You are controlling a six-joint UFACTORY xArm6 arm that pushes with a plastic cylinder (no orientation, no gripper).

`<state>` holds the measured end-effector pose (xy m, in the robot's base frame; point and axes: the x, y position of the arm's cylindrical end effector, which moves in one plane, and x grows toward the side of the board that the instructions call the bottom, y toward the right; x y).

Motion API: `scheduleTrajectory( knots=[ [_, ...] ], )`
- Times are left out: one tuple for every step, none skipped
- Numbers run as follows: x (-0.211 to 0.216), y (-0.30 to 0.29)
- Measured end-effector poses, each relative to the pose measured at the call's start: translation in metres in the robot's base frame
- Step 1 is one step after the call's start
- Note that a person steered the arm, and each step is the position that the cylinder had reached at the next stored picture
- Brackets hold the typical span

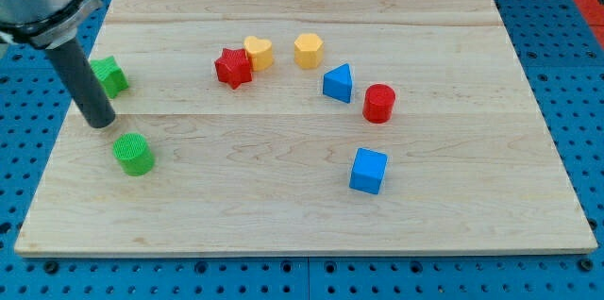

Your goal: Push the green circle towards blue cube

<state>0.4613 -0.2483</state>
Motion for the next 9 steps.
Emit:
scheduleTrajectory(
  knots=[
    [0.012,0.004],
    [0.013,0.039],
    [0.016,0.077],
    [0.021,0.103],
    [0.016,0.109],
    [0.003,0.063],
    [0.016,0.012],
    [0.038,0.012],
    [0.048,0.063]
  ],
)
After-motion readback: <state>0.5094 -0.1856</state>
